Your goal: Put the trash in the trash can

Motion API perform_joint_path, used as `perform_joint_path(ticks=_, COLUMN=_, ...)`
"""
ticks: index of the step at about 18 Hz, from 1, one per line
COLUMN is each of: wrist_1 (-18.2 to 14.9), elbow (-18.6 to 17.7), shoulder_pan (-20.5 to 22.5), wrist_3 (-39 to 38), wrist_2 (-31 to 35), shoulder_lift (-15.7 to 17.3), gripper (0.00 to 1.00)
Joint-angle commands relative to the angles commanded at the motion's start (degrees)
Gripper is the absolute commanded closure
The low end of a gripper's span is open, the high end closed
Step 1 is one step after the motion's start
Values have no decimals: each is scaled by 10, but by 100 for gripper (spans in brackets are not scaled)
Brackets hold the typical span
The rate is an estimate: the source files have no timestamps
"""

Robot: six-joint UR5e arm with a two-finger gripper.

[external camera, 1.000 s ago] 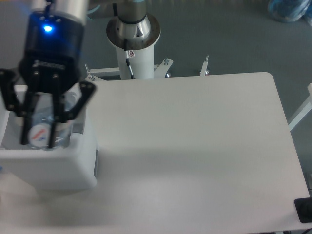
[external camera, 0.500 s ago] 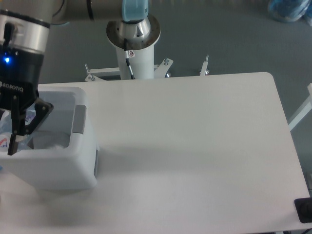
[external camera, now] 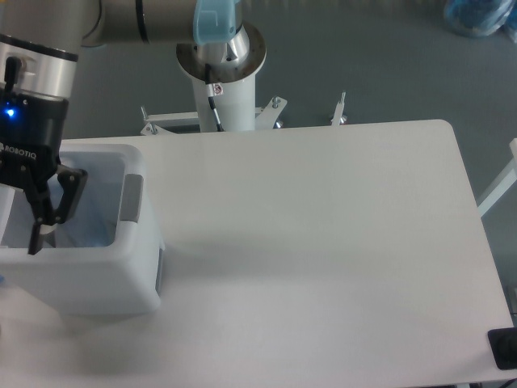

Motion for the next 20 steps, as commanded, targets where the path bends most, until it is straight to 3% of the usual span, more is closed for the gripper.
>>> perform_joint_path(ticks=5, wrist_1=-2, elbow=3, shoulder_pan=88, wrist_3=46, wrist_2=2, shoulder_lift=4, gripper=0)
perform_joint_path(ticks=9, wrist_1=-8, elbow=-14, shoulder_pan=139, wrist_3=118, wrist_2=39, shoulder_lift=5, gripper=0)
perform_joint_path(ticks=13, wrist_1=-55, elbow=-26, shoulder_pan=158, wrist_3=237, wrist_2=97, shoulder_lift=16, gripper=0)
perform_joint_path(ticks=17, wrist_1=-133, elbow=-46, shoulder_pan=174, wrist_3=373, wrist_2=120, shoulder_lift=43, gripper=0)
perform_joint_path(ticks=20, wrist_1=-143, elbow=-75, shoulder_pan=193, wrist_3=392, wrist_2=122, shoulder_lift=78, gripper=0)
